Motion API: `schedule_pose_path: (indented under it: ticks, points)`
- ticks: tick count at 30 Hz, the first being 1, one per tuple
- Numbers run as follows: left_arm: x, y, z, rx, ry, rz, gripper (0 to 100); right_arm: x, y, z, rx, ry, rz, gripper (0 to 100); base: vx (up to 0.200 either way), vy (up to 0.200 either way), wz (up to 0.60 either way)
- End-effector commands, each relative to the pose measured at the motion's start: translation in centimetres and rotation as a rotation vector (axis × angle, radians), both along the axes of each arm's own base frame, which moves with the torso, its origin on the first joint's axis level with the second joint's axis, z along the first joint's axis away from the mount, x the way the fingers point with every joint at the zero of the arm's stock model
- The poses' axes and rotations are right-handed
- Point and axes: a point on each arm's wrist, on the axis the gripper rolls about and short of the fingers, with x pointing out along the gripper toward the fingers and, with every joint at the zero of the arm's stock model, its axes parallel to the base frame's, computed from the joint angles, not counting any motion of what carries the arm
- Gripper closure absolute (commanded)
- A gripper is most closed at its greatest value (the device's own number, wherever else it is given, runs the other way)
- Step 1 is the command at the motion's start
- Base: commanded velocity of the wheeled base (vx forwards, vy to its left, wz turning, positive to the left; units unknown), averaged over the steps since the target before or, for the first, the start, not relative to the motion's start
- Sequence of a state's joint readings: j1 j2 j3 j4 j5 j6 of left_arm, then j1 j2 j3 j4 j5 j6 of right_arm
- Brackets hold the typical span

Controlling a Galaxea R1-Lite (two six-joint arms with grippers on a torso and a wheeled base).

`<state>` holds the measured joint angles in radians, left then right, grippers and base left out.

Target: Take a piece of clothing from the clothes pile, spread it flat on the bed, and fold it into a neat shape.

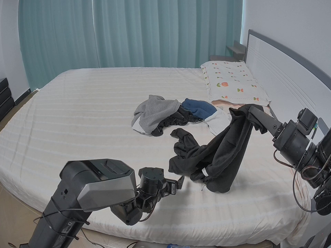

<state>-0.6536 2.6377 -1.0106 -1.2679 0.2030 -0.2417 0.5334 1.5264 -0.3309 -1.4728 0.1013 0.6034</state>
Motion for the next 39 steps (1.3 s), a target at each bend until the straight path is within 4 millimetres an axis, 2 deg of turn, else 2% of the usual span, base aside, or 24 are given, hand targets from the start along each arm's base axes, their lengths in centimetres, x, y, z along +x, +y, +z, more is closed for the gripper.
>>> schedule_pose_path:
  ticks: [1, 4, 10, 15, 25, 26, 30, 34, 35, 39]
  points:
    - [-1.3, 1.2, 4.0, -0.03, -0.026, -0.011, 0, 0.6, -0.1, -0.6, -0.009, 0.023, -0.014, 100, 0.0, 0.0, 0.0]
    - [-2.4, 1.8, 4.5, -0.03, 0.005, -0.068, 0, 0.4, -0.1, -0.3, -0.004, 0.014, -0.012, 100, 0.0, 0.0, 0.0]
    - [-2.0, 1.2, 3.9, -0.037, 0.0, -0.076, 0, 0.1, 0.0, -0.1, -0.002, 0.004, 0.001, 100, 0.0, 0.0, 0.0]
    - [-1.0, 0.2, 1.9, -0.036, -0.002, -0.075, 0, -0.1, 0.4, 0.0, -0.004, -0.002, 0.014, 100, 0.0, 0.0, 0.0]
    - [1.0, -1.2, 0.8, -0.061, -0.054, -0.045, 0, -1.4, 0.8, 0.8, 0.018, -0.043, 0.061, 100, 0.0, 0.0, 0.0]
    - [1.8, -1.7, 0.6, -0.069, -0.082, -0.01, 0, -1.6, 0.7, 1.1, 0.026, -0.052, 0.061, 100, 0.0, 0.0, 0.0]
    - [3.0, -2.5, 0.0, -0.082, -0.122, 0.039, 0, -1.8, 0.6, 1.2, 0.029, -0.058, 0.061, 100, 0.0, 0.0, 0.0]
    - [3.3, -2.2, 0.0, -0.084, -0.123, 0.064, 0, -1.7, 0.5, 1.2, 0.029, -0.055, 0.055, 100, 0.0, 0.0, 0.0]
    - [3.3, -2.0, 0.0, -0.081, -0.121, 0.067, 100, -1.7, 0.5, 1.1, 0.028, -0.053, 0.055, 100, 0.0, 0.0, 0.0]
    - [2.6, -1.4, -0.1, -0.098, -0.078, 0.083, 100, -1.5, 0.5, 0.6, 0.016, -0.035, 0.054, 100, 0.0, 0.0, 0.0]
